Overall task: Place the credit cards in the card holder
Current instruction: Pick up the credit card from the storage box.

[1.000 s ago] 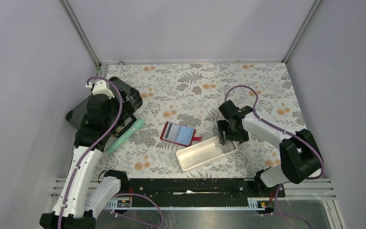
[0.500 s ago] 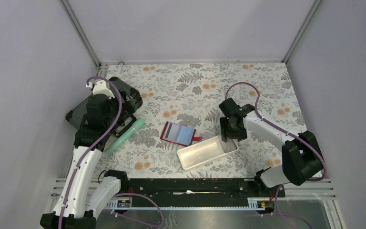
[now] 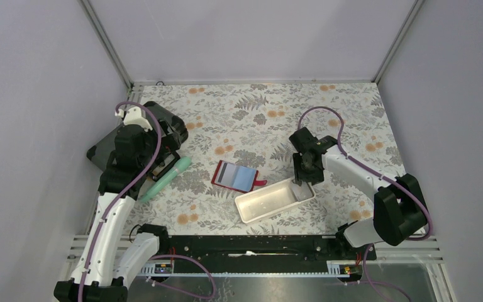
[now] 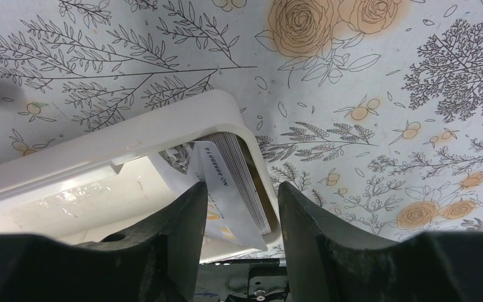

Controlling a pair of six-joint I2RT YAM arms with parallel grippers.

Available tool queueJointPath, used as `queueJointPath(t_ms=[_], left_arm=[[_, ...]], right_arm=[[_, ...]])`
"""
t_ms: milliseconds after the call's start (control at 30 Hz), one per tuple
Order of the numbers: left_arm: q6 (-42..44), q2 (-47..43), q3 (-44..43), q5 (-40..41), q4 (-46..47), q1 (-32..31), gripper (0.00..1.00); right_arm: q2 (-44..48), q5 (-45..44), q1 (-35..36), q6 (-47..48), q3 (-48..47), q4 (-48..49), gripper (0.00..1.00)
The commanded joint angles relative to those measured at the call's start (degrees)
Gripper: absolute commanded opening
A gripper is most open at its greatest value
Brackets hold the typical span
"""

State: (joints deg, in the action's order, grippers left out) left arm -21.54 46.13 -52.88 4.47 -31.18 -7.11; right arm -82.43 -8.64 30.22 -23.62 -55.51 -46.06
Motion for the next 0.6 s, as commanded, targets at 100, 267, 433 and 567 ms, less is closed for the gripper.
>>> queueJointPath(t_ms=[100, 267, 433, 567], left_arm=[[-0.5, 0.1, -0.1, -1.6, 3.0, 0.7, 0.99], [-0.5, 0.3, -0.1, -2.2, 3.0, 0.9, 0.99], [-0.5, 0.5, -0.1, -2.6, 3.0, 1.2, 0.99], [-0.6, 0.5, 0.0, -2.8, 3.0, 1.4, 0.99]], right_arm=[[0.7, -3.0, 0.6, -0.4, -3.1, -2.2, 0.48], [0.2, -3.0, 1.3, -0.5, -3.4, -2.2, 0.44], [0.5, -1.5, 1.9, -0.8, -3.1, -1.9, 0.42], [1.8, -0.8, 2.6, -1.3, -2.5, -1.4, 0.42]])
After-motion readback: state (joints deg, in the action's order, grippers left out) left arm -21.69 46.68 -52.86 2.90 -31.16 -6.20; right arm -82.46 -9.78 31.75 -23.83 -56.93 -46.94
